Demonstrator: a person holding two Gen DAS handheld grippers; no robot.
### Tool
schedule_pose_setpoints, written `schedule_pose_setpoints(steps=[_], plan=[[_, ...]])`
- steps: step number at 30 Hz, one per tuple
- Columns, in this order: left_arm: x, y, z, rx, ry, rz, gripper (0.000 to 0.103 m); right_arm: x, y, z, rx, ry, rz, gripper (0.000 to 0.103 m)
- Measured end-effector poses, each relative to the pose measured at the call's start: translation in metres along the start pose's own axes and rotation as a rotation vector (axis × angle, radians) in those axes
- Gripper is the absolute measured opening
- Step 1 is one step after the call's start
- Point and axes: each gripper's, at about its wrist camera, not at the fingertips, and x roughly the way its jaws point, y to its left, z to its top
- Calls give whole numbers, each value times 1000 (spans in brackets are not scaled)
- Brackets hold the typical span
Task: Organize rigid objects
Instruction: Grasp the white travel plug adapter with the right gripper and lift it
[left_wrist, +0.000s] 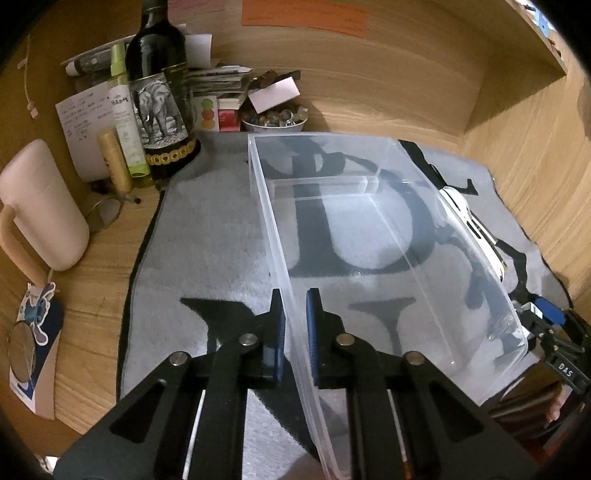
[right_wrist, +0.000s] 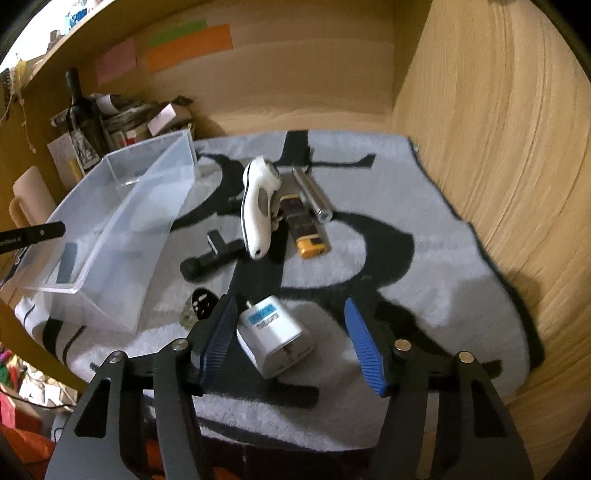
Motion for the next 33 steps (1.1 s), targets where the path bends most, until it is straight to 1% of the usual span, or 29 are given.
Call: schedule_pose_setpoints(steps=[1,2,3,10,17,23,27,31,33], plan=[[1,0,0,2,2,-2,12,4,-1,-2,7,15,7,52],[1,1,1,5,3,-4,12,6,-1,-2,13,26,15,46],[1,1,1,8,5,-5,12,9,-2,-3,24,38,23,42],[1,3,0,16,4,-28,13,6,-5,4,71,3,18,42],[1,8,0,-8,-3,-65,14,-3,9,37,9,-82,23,42],[2,10,1,-9,-3,-86,15,-11,41,73,-74,-169,96,42],[3,12,2,1,-3,-95,15,-8,67,91,-137,-206,139,42],[3,13,1,10,-7,-107,15,1,91,103,-180,-208,182,42],[3,13,1,19,-12,-111,16,10,104,109,-201,-191,203,42]])
